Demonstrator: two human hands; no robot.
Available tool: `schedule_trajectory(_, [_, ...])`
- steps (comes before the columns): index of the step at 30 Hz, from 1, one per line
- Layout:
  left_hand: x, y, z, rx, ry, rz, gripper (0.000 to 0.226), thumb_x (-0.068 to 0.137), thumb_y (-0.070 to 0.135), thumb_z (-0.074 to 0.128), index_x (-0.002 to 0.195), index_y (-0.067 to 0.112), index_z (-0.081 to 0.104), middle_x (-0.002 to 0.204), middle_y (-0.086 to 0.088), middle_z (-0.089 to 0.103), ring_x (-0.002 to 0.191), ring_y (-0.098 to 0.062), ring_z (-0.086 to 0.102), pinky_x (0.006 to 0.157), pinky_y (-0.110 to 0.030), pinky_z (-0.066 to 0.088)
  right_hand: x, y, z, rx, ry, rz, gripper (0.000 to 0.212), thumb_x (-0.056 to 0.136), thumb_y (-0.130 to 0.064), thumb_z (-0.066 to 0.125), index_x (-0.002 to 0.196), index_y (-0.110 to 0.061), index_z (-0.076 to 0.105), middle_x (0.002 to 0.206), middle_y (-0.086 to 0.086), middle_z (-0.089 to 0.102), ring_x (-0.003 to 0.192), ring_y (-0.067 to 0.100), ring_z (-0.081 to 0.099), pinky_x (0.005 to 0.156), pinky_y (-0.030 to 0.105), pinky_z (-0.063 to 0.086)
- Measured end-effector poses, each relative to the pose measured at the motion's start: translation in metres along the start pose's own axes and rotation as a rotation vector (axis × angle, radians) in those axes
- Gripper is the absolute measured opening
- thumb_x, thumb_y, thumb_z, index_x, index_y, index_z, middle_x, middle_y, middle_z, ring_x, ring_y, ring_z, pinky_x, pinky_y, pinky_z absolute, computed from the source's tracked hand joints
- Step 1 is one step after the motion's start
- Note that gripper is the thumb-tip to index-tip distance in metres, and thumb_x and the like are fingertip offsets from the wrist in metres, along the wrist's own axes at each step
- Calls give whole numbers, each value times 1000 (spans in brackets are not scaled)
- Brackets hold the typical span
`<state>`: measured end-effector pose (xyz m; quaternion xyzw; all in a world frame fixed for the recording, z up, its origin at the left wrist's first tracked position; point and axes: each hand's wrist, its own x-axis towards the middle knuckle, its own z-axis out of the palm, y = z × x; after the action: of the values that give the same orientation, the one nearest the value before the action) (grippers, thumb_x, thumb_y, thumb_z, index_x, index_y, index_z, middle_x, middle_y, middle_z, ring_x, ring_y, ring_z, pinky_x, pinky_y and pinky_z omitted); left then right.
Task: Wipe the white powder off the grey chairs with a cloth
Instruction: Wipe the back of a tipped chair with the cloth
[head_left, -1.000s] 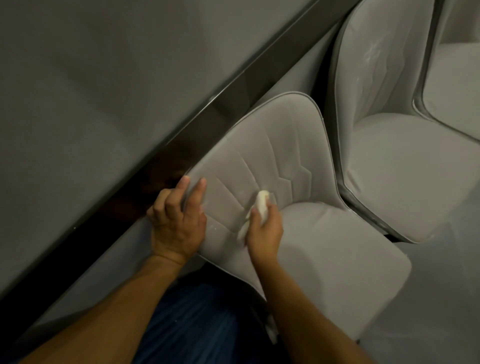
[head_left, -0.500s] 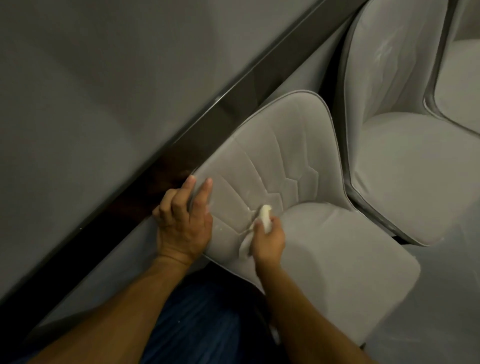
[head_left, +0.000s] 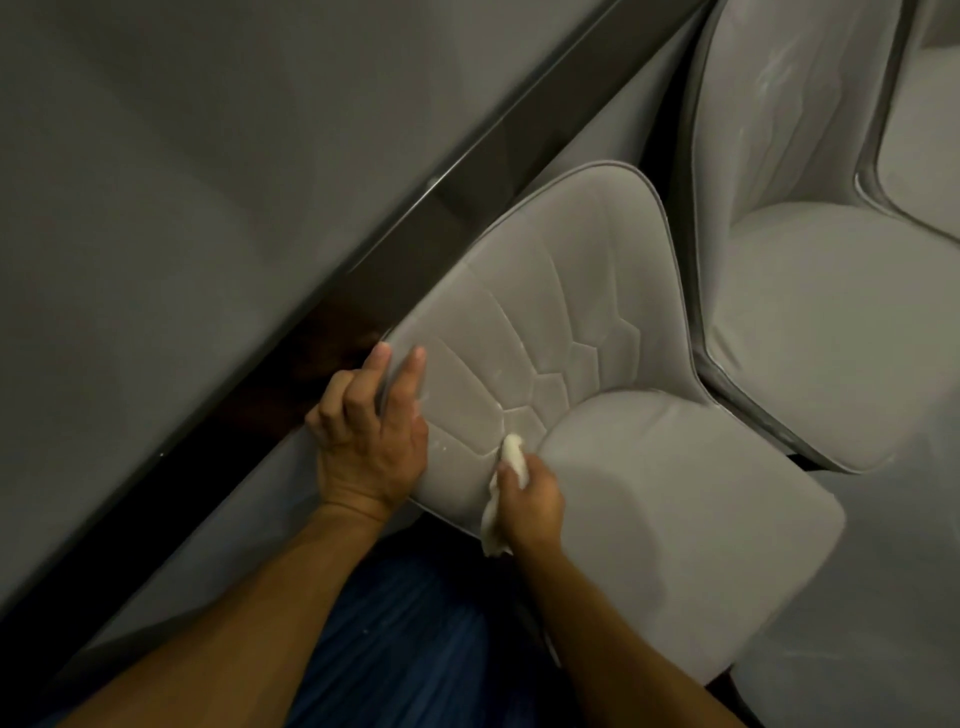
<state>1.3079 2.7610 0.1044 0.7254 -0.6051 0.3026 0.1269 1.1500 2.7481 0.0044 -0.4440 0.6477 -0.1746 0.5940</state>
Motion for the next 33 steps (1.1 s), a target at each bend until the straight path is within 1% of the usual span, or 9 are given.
schedule_trajectory(3, [1,1,-1,10,14,7,52,88,21,53,140,18,52,139,-8,38,113,-30,37,85,-42,32,3,-27,6,158,157,-107,40,98,-34,58,133,-14,60,119,-2,61,111,12,56,104,27,42])
schedule_trajectory(6, [1,0,-1,0,1,10,49,91,23,51,140,18,51,139,-9,37,113,-30,36,85,-42,32,-11,-32,21,137,75,-156,39,100,-27,57,136,-12,57,120,-4,57,110,6,53,100,12,37])
schedule_trajectory(9, [0,1,-1,-2,-12,-4,48,93,24,49,140,18,52,140,-9,37,114,-31,36,85,-43,32,-6,-3,21,76,8,39,38,100,-30,57,133,-12,61,121,8,65,113,22,60,105,29,42])
schedule_trajectory(11, [-1,1,-1,0,-9,-6,48,93,24,49,140,18,53,141,-9,38,114,-31,37,86,-42,33,3,6,9,3,-39,119,32,101,-28,54,126,-12,64,116,11,68,112,29,62,99,30,45])
schedule_trajectory(15, [-2,-1,1,-6,-8,0,49,92,23,51,141,18,53,141,-9,38,114,-31,37,87,-42,34,-3,-15,5,105,100,-68,41,100,-38,52,131,-13,62,116,5,65,109,18,61,94,25,45])
schedule_trajectory(19, [-2,-1,2,-18,-7,10,49,93,24,50,141,17,52,141,-9,37,114,-31,36,86,-43,34,-17,-38,21,152,41,-195,36,102,-29,54,137,-19,55,115,-9,56,100,-7,54,87,-3,33])
schedule_trajectory(24, [-4,-3,4,-26,-1,7,48,94,24,50,142,18,52,141,-9,37,114,-31,37,89,-42,34,3,-20,11,68,50,-17,42,102,-26,55,141,-12,55,131,12,60,122,25,56,100,18,34])
schedule_trajectory(30, [-3,-3,4,-18,7,20,50,93,23,52,143,17,51,141,-9,37,114,-30,36,87,-42,34,-17,-38,16,87,175,-282,41,97,-15,62,138,-15,57,109,-11,53,97,-8,50,92,-4,27])
schedule_trajectory(33, [-2,-3,4,-16,8,19,50,93,23,52,143,18,51,142,-8,38,115,-30,36,88,-42,34,-5,-28,21,151,117,-78,37,97,-23,64,133,-16,62,115,-2,63,101,1,58,93,1,35])
